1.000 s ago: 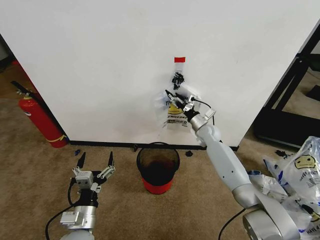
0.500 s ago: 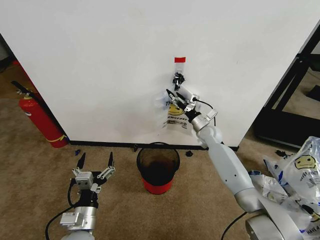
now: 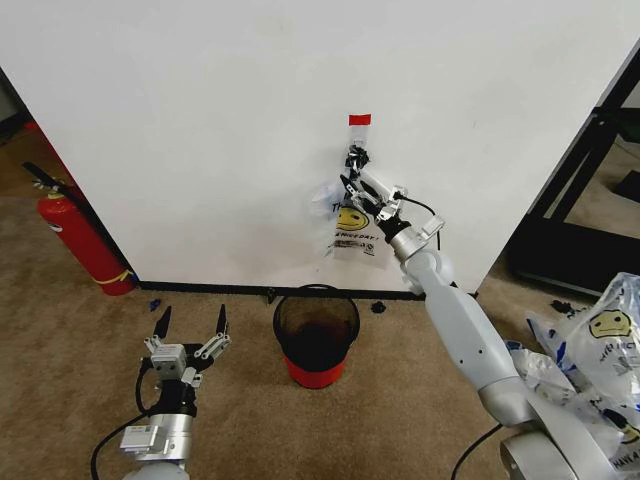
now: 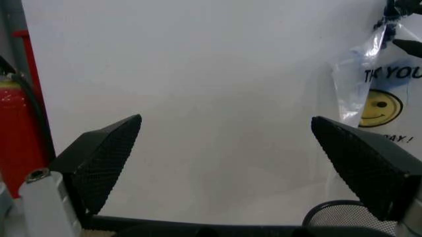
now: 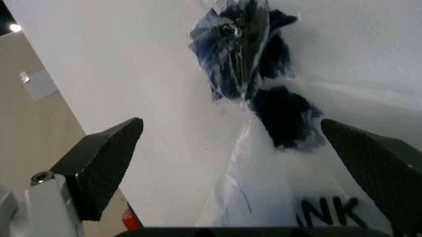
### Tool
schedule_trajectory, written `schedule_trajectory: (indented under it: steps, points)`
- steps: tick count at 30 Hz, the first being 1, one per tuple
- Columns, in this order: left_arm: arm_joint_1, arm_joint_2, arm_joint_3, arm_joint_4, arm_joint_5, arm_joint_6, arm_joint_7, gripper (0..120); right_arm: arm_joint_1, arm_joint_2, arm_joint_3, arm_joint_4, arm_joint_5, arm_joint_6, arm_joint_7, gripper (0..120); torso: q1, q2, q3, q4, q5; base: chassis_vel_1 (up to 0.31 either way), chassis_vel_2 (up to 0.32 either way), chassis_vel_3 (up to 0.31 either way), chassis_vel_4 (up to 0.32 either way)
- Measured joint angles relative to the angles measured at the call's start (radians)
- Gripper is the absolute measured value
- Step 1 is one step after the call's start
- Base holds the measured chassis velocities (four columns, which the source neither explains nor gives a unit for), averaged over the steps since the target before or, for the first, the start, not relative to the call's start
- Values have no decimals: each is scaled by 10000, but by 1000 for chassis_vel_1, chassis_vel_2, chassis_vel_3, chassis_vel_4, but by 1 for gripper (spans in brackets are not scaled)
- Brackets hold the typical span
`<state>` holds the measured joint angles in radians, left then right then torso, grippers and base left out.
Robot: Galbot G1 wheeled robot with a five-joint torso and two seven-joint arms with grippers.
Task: Pick up the garbage bag from the wall and place it over the trash bin.
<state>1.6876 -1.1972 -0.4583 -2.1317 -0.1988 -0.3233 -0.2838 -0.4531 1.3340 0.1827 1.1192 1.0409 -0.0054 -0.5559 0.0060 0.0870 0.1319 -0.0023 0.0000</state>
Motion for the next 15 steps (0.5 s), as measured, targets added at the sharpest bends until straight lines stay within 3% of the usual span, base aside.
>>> schedule_trajectory:
  steps: [10,15]
  points:
    - [79,4,-43,-63,0,-5,1,100,306,116,-105,-254,-38,14,-9,100,0,0,0,-2,-1,0,0,0,0]
    - [82,-42,-26,-82,15,-7,0,100,276,91,-144,-262,-64,14,-17,93,0,0,0,2,-1,0,0,0,0]
